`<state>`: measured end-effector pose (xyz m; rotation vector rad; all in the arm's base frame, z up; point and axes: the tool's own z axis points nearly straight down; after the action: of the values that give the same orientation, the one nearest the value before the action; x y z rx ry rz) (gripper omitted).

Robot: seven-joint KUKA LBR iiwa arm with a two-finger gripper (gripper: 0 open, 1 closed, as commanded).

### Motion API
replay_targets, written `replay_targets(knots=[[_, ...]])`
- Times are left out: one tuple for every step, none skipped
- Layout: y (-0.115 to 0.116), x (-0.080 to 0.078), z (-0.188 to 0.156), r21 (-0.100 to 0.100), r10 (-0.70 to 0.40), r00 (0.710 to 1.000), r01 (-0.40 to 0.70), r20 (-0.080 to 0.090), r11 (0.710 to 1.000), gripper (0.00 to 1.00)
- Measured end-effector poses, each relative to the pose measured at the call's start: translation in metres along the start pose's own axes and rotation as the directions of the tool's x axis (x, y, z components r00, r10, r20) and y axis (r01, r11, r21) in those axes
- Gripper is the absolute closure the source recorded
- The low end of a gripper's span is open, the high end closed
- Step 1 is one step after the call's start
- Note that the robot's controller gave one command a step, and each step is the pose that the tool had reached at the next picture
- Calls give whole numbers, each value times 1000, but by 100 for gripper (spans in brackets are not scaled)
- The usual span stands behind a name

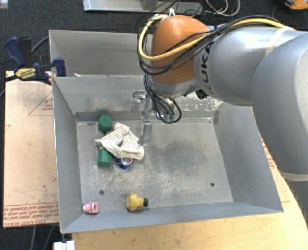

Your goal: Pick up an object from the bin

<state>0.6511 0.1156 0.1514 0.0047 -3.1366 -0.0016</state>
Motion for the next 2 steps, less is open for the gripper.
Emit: replay_targets(knots=[[-1, -1, -5, -1, 3, 1000, -3, 7, 1000, 0], [49, 14, 82, -3, 327, 945, -327, 1, 945, 0]])
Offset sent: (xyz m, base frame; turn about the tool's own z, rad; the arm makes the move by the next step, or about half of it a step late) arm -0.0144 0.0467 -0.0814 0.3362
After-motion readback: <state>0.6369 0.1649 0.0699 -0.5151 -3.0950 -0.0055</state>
